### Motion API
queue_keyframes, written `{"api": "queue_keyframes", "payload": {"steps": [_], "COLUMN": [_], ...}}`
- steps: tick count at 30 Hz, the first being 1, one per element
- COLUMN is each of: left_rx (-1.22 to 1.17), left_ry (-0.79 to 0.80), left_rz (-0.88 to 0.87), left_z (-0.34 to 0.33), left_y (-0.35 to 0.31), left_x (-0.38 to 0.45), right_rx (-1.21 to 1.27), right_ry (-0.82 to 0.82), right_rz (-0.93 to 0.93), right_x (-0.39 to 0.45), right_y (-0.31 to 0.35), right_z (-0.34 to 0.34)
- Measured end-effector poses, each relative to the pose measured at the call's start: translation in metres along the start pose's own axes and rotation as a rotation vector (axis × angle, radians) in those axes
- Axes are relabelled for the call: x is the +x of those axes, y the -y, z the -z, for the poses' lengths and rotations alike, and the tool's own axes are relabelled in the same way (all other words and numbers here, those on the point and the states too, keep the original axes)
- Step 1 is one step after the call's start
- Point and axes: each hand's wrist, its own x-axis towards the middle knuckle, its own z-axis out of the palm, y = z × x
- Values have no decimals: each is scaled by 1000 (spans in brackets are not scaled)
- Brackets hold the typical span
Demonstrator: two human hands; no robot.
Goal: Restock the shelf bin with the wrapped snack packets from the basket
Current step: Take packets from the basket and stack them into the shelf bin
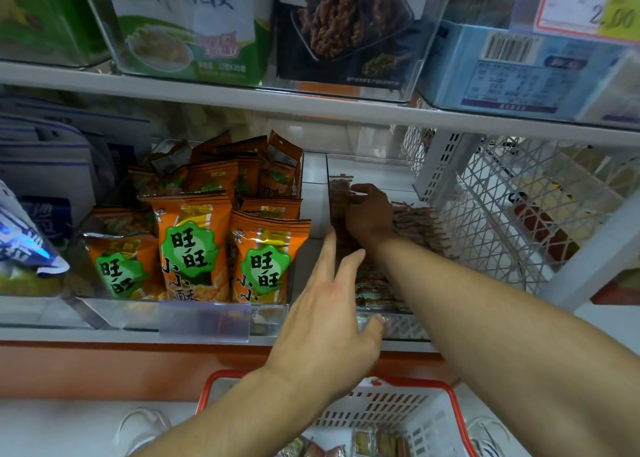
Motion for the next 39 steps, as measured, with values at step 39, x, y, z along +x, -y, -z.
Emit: {"api": "queue_keyframes", "payload": {"steps": [39], "left_rx": [374], "left_ry": [1041], "left_rz": [542], "left_z": [-166], "left_y": [225], "left_x": [-176], "right_rx": [-926], "right_ry": [1091], "right_rz": [33], "right_x": [-354], "right_y": [-319], "right_z": [-52]}}
